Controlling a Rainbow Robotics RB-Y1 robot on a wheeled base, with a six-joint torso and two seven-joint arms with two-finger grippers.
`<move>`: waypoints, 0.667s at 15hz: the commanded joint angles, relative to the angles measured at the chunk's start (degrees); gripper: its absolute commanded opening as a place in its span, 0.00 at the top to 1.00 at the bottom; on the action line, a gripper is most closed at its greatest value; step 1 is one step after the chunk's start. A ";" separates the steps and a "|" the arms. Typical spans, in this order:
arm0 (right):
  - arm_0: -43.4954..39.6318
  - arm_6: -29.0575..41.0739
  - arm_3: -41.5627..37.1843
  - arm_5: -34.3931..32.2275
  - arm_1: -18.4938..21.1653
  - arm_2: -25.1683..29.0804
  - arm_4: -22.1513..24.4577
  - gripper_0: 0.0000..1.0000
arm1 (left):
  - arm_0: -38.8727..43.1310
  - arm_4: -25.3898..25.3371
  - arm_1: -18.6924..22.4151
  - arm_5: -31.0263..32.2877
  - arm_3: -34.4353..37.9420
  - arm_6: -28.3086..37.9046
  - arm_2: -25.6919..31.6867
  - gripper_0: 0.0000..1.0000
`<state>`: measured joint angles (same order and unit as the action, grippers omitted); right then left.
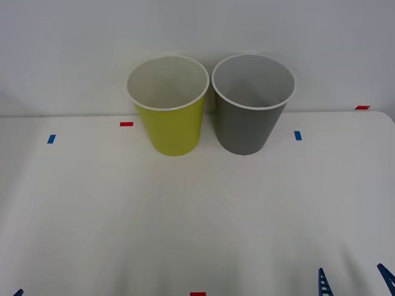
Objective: Put cans in the gray bin and PET bottles in the light green bin.
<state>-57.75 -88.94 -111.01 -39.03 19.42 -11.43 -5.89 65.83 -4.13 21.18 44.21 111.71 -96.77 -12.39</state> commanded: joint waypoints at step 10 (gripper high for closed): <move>0.00 0.00 0.00 0.01 0.00 0.00 0.01 0.00 | 0.00 0.00 0.00 0.00 0.00 0.00 0.00 0.00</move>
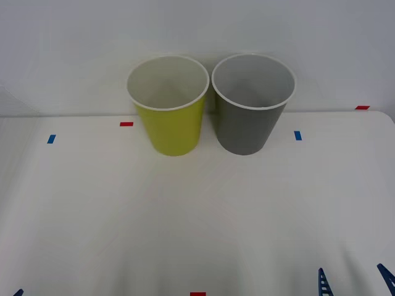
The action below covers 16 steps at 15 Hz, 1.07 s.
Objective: Put cans in the gray bin and PET bottles in the light green bin.
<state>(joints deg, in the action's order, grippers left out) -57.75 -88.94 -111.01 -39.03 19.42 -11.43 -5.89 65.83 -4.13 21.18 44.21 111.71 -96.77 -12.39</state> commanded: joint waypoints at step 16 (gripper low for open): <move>0.00 0.00 0.00 0.01 0.00 0.00 0.00 0.00 | 0.00 0.00 0.00 0.00 0.00 0.00 0.00 0.00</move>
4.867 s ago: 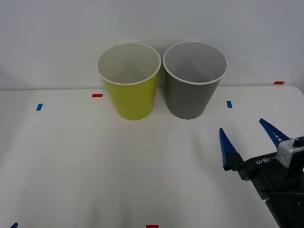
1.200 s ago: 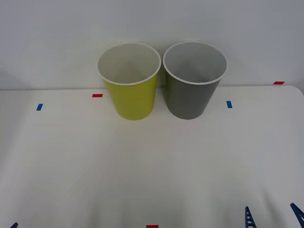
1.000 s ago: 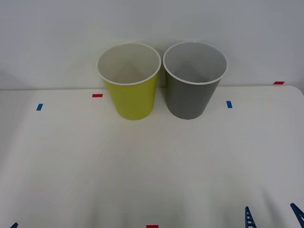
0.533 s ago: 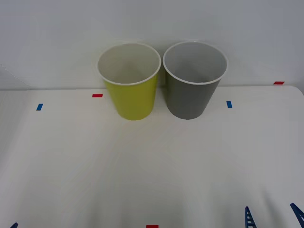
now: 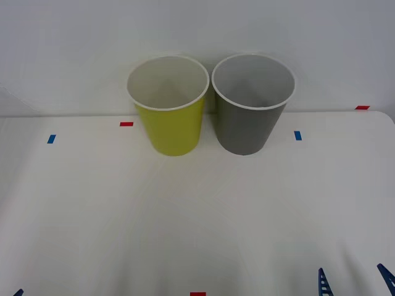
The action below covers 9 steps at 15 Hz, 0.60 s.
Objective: Put cans in the gray bin and PET bottles in the light green bin.
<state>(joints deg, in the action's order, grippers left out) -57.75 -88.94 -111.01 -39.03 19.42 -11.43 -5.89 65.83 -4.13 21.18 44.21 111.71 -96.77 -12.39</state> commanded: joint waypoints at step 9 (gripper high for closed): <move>0.00 0.00 0.00 0.01 0.00 0.00 0.00 0.00 | 0.00 0.00 0.00 0.00 0.00 0.00 0.00 0.00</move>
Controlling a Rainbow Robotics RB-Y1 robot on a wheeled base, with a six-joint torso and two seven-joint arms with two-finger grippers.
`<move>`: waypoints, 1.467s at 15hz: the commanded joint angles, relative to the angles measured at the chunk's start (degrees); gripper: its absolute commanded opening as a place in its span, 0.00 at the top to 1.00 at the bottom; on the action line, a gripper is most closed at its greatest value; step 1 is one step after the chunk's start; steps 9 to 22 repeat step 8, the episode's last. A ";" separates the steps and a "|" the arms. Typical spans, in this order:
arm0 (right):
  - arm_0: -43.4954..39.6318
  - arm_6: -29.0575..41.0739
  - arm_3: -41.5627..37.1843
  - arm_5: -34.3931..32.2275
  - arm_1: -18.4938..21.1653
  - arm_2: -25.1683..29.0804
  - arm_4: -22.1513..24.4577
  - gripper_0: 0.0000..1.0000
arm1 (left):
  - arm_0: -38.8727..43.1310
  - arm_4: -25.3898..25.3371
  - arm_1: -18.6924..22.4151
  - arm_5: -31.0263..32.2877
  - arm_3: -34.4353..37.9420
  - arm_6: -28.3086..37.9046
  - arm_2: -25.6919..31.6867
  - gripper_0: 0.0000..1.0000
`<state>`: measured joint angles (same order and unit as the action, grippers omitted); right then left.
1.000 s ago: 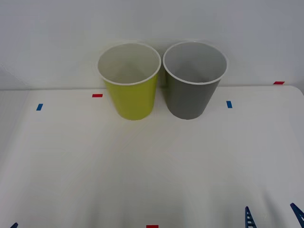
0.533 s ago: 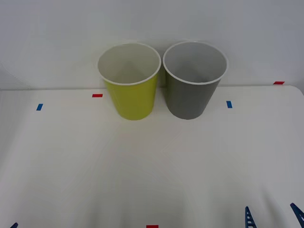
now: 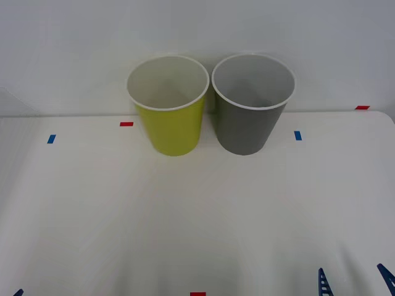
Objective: Put cans in the gray bin and PET bottles in the light green bin.
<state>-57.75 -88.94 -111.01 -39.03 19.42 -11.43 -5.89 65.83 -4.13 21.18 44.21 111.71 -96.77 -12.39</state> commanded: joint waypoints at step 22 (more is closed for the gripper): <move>0.00 0.00 0.00 0.01 0.00 0.00 0.00 0.00 | 0.00 0.00 0.00 0.00 0.00 0.00 0.00 0.00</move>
